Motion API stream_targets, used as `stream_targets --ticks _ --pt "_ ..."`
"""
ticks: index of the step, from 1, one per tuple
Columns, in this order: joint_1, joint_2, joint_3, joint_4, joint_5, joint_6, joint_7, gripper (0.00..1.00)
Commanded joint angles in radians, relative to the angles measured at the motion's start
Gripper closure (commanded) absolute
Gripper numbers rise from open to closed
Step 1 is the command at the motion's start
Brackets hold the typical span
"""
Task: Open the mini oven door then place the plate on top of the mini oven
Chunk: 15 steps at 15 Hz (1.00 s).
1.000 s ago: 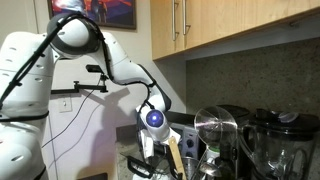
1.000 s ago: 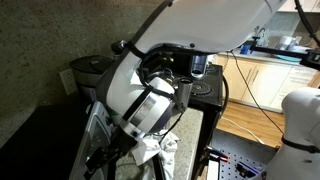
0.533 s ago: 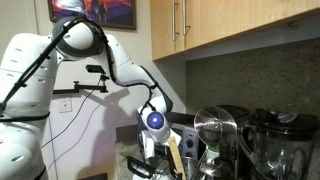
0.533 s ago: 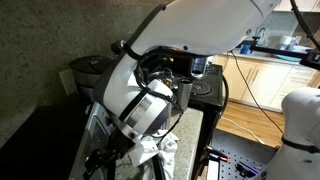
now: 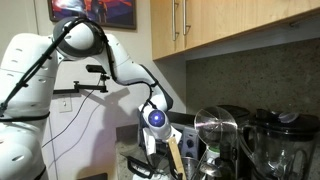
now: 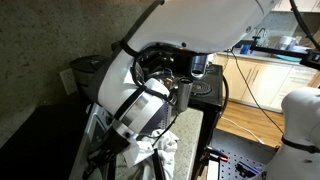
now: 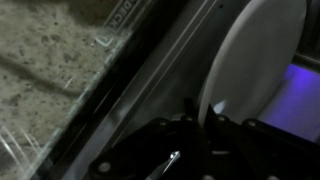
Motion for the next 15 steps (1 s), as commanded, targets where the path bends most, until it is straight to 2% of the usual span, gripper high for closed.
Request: stream_targets --ticks 1,2,4,5,9,13,15 --pt "-0.004 -0.041 -0.001 -0.037 -0.044 -0.004 0.039 0.99" --pt "-0.008 -0.058 -0.005 -0.058 -0.075 -0.004 0.049 0.94" --pt "-0.019 -0.092 -0.016 -0.104 -0.154 -0.01 0.079 0.92" --pt "-0.061 -0.111 0.015 -0.126 -0.211 0.0 0.106 0.93" --pt "-0.127 -0.21 0.005 -0.226 -0.458 -0.012 0.258 0.93" --pt "-0.201 -0.3 -0.004 -0.275 -0.798 -0.085 0.471 0.93" --pt "-0.232 -0.338 -0.009 -0.273 -0.986 -0.167 0.576 0.93"
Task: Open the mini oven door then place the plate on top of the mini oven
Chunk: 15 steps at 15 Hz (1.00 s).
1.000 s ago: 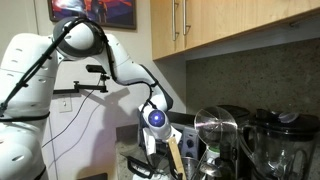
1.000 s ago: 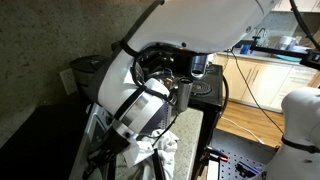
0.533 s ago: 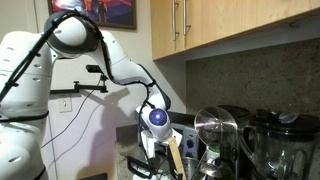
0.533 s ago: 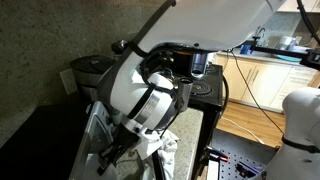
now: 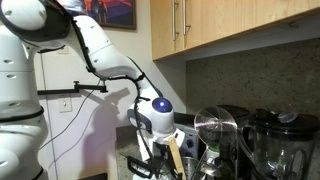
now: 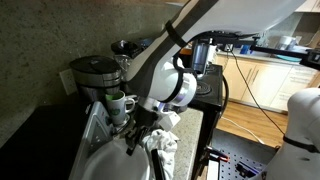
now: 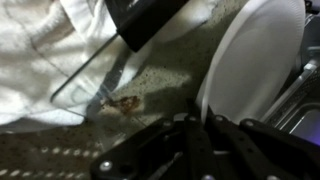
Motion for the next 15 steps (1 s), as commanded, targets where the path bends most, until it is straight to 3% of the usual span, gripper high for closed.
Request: stream_targets --ticks 1,3,8,15 --pt "-0.056 -0.111 -0.002 -0.024 -0.277 -0.154 0.176 0.94" --pt "-0.076 -0.147 -0.012 0.008 -0.394 -0.274 0.238 0.94" --pt "-0.083 -0.237 -0.031 0.082 -0.523 -0.445 0.325 0.94" --pt "-0.078 -0.311 -0.068 0.217 -0.574 -0.694 0.34 0.94"
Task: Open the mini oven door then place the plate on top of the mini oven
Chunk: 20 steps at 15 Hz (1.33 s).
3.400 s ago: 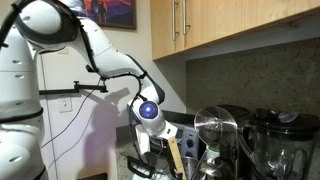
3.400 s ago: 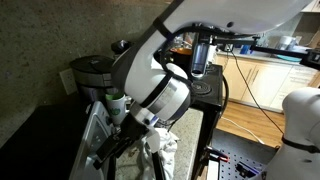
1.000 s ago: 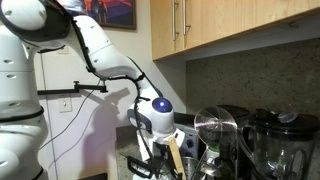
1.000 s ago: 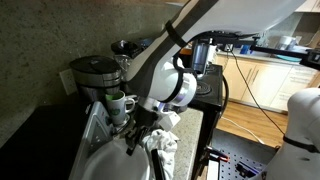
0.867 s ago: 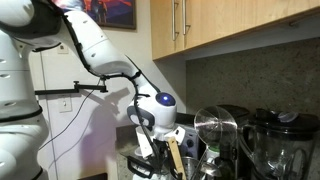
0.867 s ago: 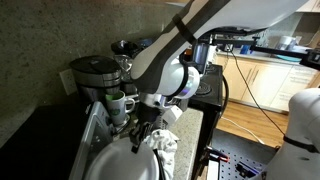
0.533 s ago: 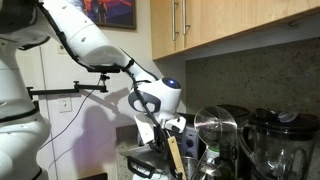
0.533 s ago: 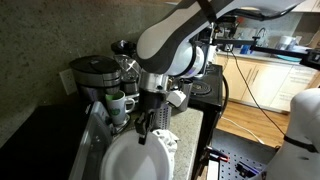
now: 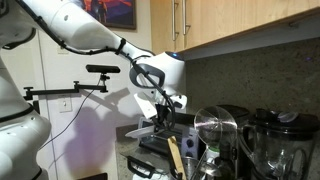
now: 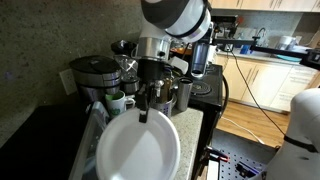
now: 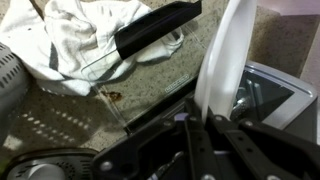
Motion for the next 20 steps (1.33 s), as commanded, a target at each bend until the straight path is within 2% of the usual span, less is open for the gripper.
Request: stream_targets --ticks 1,4,9,15,20 --pt "-0.001 -0.033 -0.019 0.082 -0.029 -0.147 0.035 0.94" --pt "-0.003 -0.054 -0.03 0.14 -0.015 -0.217 0.034 0.94" --pt "0.002 -0.045 -0.052 0.173 0.091 -0.143 0.02 0.95" --pt "0.026 0.052 -0.007 0.103 0.33 0.191 -0.001 0.95" --pt "0.071 0.201 0.067 0.115 0.51 0.367 -0.024 0.95"
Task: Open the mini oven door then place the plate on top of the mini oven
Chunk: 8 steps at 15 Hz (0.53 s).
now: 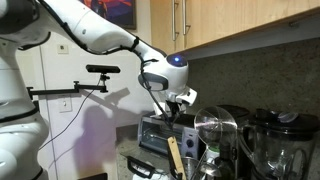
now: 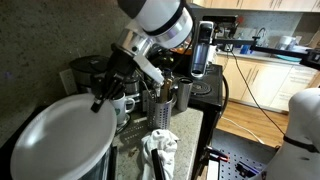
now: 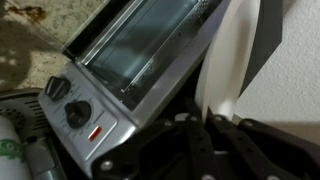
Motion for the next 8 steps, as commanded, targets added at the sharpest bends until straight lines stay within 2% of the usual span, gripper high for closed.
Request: stream_targets --ticks 1,2,3,8 --pt "0.02 0.089 0.05 0.025 0.107 0.087 -0.015 0.95" --pt "0.021 0.106 0.063 0.028 0.12 0.11 -0.008 0.88" --pt "0.02 0.121 0.071 0.034 0.131 0.122 -0.003 0.7" --pt "0.006 0.12 0.075 0.044 0.122 0.136 0.019 0.34"
